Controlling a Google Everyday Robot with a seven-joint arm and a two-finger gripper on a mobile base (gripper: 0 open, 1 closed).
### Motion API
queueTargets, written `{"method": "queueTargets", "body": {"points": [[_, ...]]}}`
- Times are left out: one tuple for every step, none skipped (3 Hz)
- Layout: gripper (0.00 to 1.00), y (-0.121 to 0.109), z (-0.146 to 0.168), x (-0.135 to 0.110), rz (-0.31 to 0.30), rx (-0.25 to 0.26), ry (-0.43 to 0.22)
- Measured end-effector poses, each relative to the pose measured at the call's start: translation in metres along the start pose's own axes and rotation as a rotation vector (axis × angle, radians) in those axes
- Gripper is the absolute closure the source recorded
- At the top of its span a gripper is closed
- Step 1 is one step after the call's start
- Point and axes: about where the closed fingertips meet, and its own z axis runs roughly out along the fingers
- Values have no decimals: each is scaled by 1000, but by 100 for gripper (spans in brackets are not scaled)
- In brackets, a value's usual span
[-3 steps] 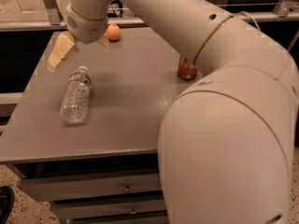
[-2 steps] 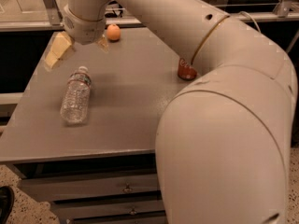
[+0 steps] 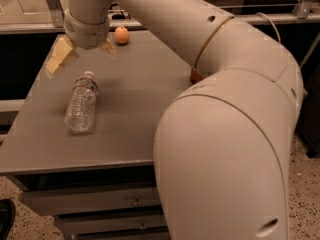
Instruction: Place water bottle upright
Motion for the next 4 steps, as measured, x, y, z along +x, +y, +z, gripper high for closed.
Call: {"method": "queueTargets", "body": {"points": [[0, -10, 29, -2, 91, 96, 88], [0, -15, 53, -4, 306, 245, 177], [0, -14, 61, -10, 470, 330, 193], [0, -8, 59, -13, 586, 388, 182]]}}
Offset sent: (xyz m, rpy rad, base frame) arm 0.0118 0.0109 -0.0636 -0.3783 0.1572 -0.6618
